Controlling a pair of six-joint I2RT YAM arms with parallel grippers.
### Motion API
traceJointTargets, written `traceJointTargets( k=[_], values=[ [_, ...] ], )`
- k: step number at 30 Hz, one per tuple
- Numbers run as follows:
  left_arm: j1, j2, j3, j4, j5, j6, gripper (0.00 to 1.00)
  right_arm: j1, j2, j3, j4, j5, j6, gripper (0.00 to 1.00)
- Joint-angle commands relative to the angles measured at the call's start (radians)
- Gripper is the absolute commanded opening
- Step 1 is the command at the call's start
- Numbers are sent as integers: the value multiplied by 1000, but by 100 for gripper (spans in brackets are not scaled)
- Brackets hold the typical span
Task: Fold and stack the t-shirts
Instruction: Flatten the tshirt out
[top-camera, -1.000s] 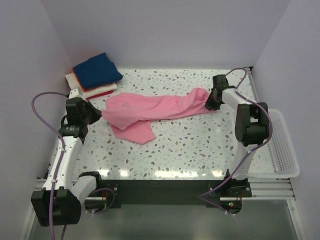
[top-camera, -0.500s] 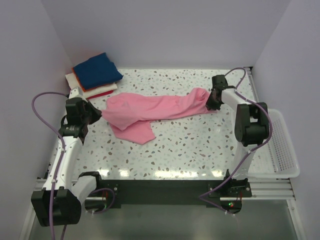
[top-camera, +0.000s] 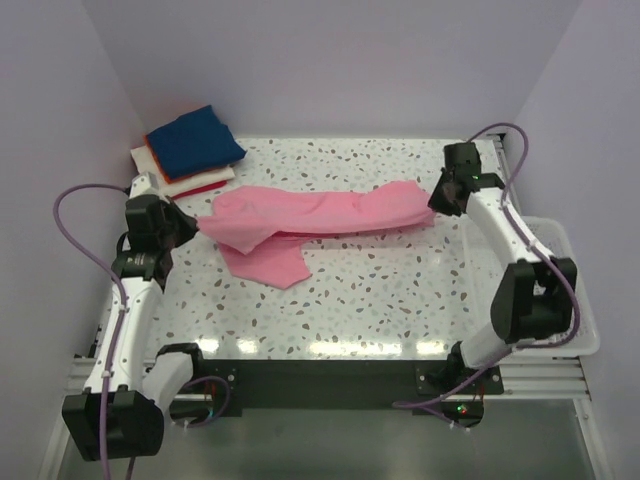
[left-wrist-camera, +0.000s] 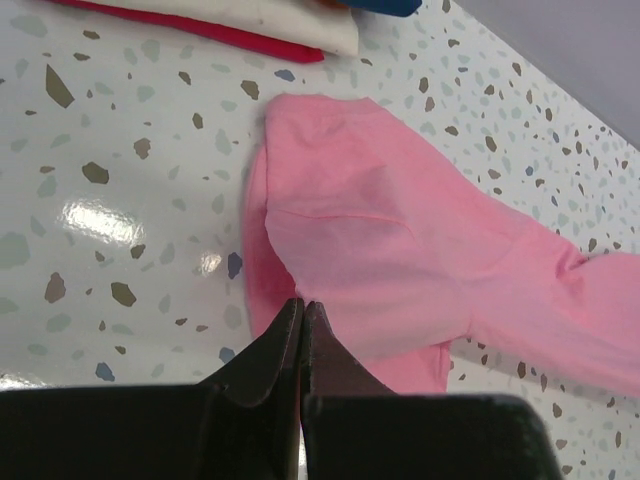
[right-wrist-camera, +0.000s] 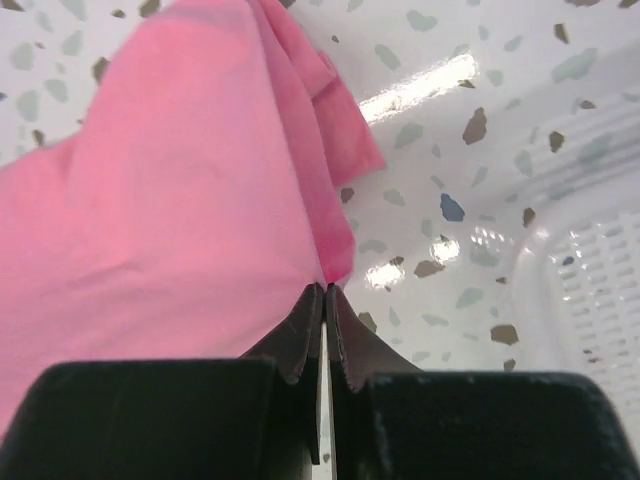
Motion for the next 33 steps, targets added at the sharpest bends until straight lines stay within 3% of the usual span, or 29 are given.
traceJointTargets(
  k=[1, 4, 8, 13, 16, 24, 33],
  values=[
    [13, -49, 55, -24, -57, 8, 0, 0, -195, -55, -93, 66, -26, 0],
    [13, -52, 49, -26, -66, 18, 0, 3, -298, -122, -80, 80, -26, 0],
    [13, -20, 14, 21, -22, 1, 0, 3, -251, -127, -87, 59, -27, 8],
    [14, 38, -25, 83, 33, -15, 0, 1, -128, -116, -57, 7, -27, 41],
    [14, 68, -35, 95, 41, -19, 0, 1, -111, -154, -38, 11, -23, 48],
    [16, 72, -54, 106, 19, -8, 0, 3, -194, -339, 19, -15, 17, 49],
    [19, 69, -83, 127, 44, -13, 0, 3, -183, -483, 126, -68, 72, 50]
  ],
)
